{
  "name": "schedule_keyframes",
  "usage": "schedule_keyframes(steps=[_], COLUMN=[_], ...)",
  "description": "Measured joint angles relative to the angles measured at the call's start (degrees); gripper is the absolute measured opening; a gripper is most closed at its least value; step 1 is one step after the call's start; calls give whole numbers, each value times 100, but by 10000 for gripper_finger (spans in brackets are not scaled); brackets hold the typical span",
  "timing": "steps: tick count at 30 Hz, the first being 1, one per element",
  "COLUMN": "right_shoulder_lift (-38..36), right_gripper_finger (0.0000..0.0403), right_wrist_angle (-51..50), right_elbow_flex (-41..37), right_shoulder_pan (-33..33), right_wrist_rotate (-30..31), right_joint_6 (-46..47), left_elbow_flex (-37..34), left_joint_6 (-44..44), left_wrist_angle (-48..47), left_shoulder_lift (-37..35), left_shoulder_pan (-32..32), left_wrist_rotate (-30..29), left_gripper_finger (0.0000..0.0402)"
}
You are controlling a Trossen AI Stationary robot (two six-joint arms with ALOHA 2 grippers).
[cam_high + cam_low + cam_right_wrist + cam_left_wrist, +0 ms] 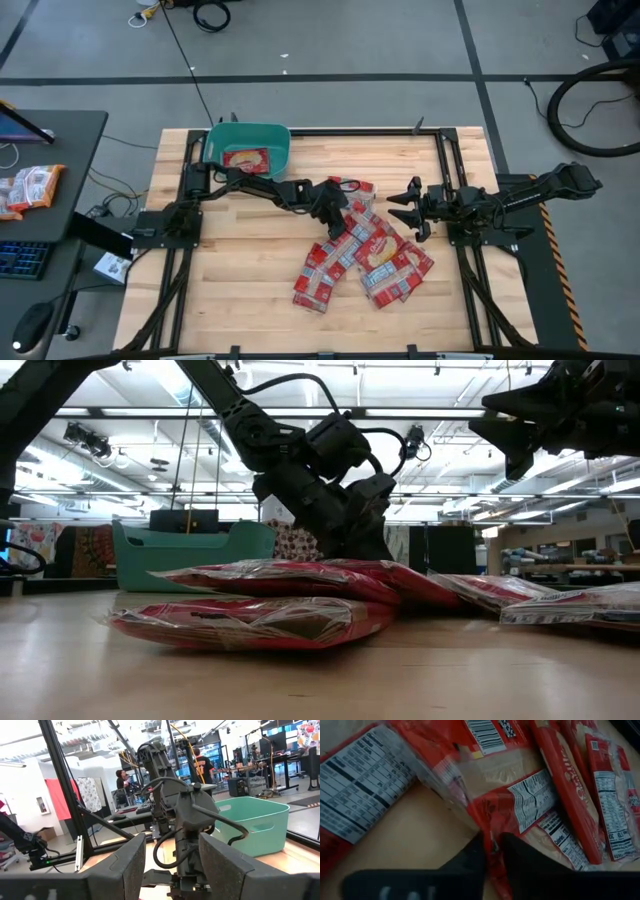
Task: Sort popcorn bags into baskets
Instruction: Put the popcorn sachet into the bin
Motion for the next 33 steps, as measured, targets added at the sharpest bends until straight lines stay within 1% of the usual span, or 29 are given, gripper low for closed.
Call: schedule_keyframes(steps=[2,4,8,14,23,33], right_shoulder_lift=[0,0,0,0,0,0], right_gripper_finger=[189,189,189,189,189,189], right_wrist_angle=[0,-14,-29,-42,-42,-46], right_elbow_flex=[0,-1,0,0,-2,-2], right_shoulder_pan=[0,0,-2,-2,0,0], right_wrist_rotate=[-16,-19,-25,-27,-27,-25], right_joint_6=[-2,0,0,-2,0,0], left_elbow_flex=[0,0,0,0,0,0], left_joint_6=[46,176,352,764,1108,1265], left_wrist_angle=[17,-15,-157,-996,-2481,-4181], left_shoulder_lift=[-7,-82,-375,-1177,-2589,-3945], left_shoulder_pan=[13,25,45,125,241,504], left_wrist_rotate=[65,168,181,-165,-1024,-2545], left_gripper_finger=[27,10,8,3,2,1])
